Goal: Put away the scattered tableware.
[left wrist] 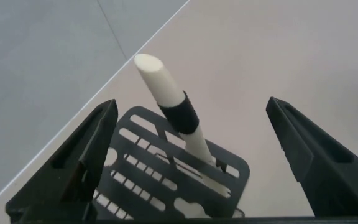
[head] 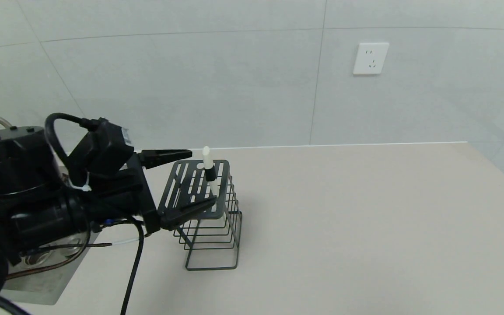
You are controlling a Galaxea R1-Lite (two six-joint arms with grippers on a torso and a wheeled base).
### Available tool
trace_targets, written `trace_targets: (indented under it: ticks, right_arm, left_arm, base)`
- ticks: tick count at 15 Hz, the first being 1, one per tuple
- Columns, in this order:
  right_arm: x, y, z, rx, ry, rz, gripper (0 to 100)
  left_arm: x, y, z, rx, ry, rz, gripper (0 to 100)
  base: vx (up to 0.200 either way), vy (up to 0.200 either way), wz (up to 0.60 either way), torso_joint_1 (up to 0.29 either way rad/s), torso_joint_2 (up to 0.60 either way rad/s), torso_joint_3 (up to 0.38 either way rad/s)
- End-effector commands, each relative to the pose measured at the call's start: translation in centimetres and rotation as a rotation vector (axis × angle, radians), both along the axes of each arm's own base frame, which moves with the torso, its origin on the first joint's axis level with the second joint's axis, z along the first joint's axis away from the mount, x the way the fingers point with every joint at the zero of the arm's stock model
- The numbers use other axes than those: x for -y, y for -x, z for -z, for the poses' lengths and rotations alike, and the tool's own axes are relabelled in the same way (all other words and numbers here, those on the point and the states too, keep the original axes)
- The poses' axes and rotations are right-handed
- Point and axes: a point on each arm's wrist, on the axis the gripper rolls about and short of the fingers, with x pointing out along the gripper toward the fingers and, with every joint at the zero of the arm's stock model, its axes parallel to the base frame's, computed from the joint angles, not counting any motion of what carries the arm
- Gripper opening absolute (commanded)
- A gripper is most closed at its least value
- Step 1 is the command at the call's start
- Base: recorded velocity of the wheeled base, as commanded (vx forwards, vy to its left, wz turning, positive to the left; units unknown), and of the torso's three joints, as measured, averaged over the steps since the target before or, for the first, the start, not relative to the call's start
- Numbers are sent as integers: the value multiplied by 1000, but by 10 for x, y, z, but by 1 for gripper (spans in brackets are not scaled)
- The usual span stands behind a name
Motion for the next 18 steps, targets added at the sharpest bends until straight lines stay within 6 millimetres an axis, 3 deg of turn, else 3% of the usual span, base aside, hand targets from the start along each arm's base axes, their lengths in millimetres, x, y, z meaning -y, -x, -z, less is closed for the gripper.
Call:
trace_targets:
  ticks: [1,6,7,9,10,13,18]
  right_arm:
    - [0,0,0,-1,1,0,0]
    - [0,0,0,-1,2,0,0]
    - [0,0,0,-1,2,0,0]
    - [0,0,0,-1,2,0,0]
    - [0,0,0,-1,2,0,0]
    - [0,0,0,-2,2,0,0]
    - [0,0,0,-1,2,0,0]
  left_arm:
    - [-16,44,-4,47,11,-21,100]
    - [-38,140,-11,236,66,-21,100]
    - [-40,148,-13,251,77,-21,100]
    - [-53,197,-8,206,140,-50,100]
    - [-57,212,-1,170,148,-72,100]
    - [-63,236,19,143,143,-90,100]
    - [-68,255,96,80,205,-206,100]
  base:
    - [0,0,0,0,0,0]
    - [0,0,0,0,0,0]
    - [0,0,0,0,0,0]
    - [0,0,0,0,0,0]
    - [0,0,0,0,0,0]
    - [0,0,0,0,0,0]
    - [0,0,0,0,0,0]
